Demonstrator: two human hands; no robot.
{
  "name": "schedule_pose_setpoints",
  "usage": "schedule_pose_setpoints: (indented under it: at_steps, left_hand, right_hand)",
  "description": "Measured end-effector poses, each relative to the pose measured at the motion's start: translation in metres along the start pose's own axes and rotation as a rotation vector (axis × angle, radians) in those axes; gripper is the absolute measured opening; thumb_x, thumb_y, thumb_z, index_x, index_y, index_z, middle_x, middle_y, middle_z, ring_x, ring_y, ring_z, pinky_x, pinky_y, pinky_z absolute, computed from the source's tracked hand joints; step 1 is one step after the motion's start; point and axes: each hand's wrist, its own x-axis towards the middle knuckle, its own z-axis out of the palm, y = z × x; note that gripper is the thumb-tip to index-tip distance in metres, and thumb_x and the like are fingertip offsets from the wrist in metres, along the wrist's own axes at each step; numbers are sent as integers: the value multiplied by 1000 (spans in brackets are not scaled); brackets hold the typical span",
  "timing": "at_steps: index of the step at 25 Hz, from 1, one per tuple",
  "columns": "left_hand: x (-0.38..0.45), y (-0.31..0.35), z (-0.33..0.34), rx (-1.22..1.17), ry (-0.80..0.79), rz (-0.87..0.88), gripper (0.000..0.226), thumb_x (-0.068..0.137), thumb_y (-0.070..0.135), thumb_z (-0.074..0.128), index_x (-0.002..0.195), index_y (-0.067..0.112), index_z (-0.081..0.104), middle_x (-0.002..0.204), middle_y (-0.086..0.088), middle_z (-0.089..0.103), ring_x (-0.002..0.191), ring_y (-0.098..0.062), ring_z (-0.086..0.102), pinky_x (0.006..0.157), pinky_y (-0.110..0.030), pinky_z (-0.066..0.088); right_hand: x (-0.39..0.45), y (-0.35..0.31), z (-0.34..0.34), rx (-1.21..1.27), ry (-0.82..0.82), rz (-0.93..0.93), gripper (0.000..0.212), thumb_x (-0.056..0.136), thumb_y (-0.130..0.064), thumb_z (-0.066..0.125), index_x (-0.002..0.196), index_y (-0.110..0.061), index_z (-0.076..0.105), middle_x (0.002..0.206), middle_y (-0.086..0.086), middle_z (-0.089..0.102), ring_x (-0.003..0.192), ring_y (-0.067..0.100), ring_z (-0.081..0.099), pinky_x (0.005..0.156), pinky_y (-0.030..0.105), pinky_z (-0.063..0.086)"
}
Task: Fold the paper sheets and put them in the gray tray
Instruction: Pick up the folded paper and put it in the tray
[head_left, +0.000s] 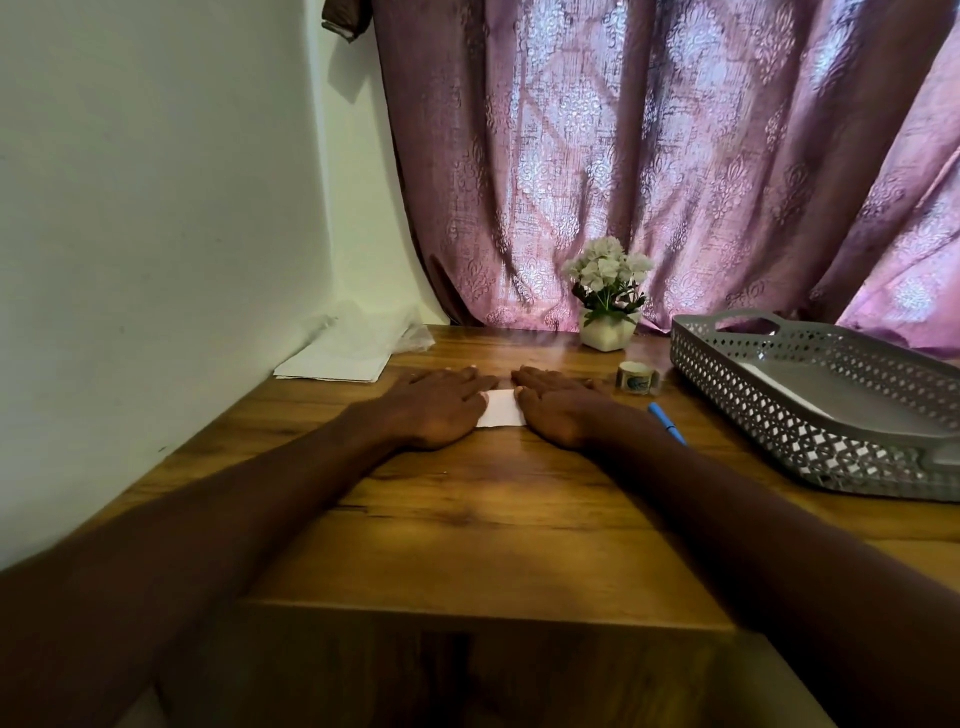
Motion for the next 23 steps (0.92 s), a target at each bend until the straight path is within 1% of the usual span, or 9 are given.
schedule_pose_setpoints:
  at_steps: [6, 9, 11, 13, 14, 16, 19, 21, 23]
  left_hand:
    - [-30, -12, -2, -21, -18, -64, 62, 107, 59, 15, 164, 37, 8, 174, 9, 1, 160, -17, 4, 127, -54, 6]
    - [-45, -10, -1, -19, -4, -134, 68, 105, 65, 16, 165, 33, 10, 174, 7, 3, 160, -15, 5, 127, -53, 6]
    - [-53, -2, -2, -14, 87, -161, 67, 103, 67, 23, 160, 32, 31, 170, 1, 24, 156, -21, 25, 125, -52, 18]
    - [-61, 6, -5, 94, 324, -207, 59, 97, 68, 38, 133, 28, 63, 143, -3, 60, 130, -26, 55, 109, -46, 40]
    - [-64, 10, -8, 155, 432, -219, 53, 94, 66, 45, 117, 26, 70, 127, -2, 67, 116, -26, 62, 99, -43, 45]
    - [-66, 15, -9, 181, 514, -198, 41, 93, 57, 52, 101, 22, 71, 111, -3, 70, 103, -26, 65, 90, -40, 47]
    - [-67, 14, -11, 92, 525, -156, 24, 95, 40, 53, 93, 22, 68, 103, -3, 73, 97, -26, 67, 87, -38, 45]
    - [-66, 10, -11, 10, 553, -145, 17, 95, 33, 53, 85, 23, 62, 99, -4, 73, 96, -27, 66, 83, -37, 45]
    - [-64, 5, -8, -78, 573, -167, 21, 95, 33, 53, 86, 20, 66, 96, -3, 73, 93, -27, 67, 82, -36, 50]
  right_hand:
    - [-4, 2, -2, 19, 25, 18, 63, 106, -56, 12, 164, -31, 13, 173, -7, 3, 159, 20, 5, 124, 61, 2]
    - [-15, 0, -2, 22, 170, 51, 62, 105, -58, 27, 160, -29, 29, 171, 0, 17, 157, 25, 16, 121, 60, 11]
    - [-27, -5, -4, -108, 434, 62, 48, 100, -45, 45, 141, -22, 54, 151, 9, 46, 141, 32, 39, 112, 53, 31]
    - [-37, -18, -6, -186, 624, 19, 31, 95, -34, 51, 118, -20, 67, 122, 8, 60, 118, 32, 53, 95, 46, 41]
    - [-42, -27, -6, -151, 648, -5, 30, 95, -35, 49, 112, -22, 69, 114, 7, 63, 111, 31, 57, 88, 44, 43]
    - [-46, -46, -3, -10, 535, -2, 41, 96, -49, 39, 124, -30, 64, 119, 7, 66, 111, 33, 62, 86, 44, 46]
    - [-40, -61, 4, 58, 199, 99, 65, 94, -63, 23, 154, -37, 29, 156, 7, 44, 140, 36, 43, 111, 63, 28]
    - [-34, -59, 2, 39, 85, 112, 69, 94, -60, 17, 158, -34, 21, 167, 4, 26, 151, 34, 26, 116, 70, 10]
    - [-26, -54, -4, 82, 27, 94, 66, 100, -52, 17, 161, -27, 18, 171, 3, 14, 156, 33, 13, 119, 66, 5]
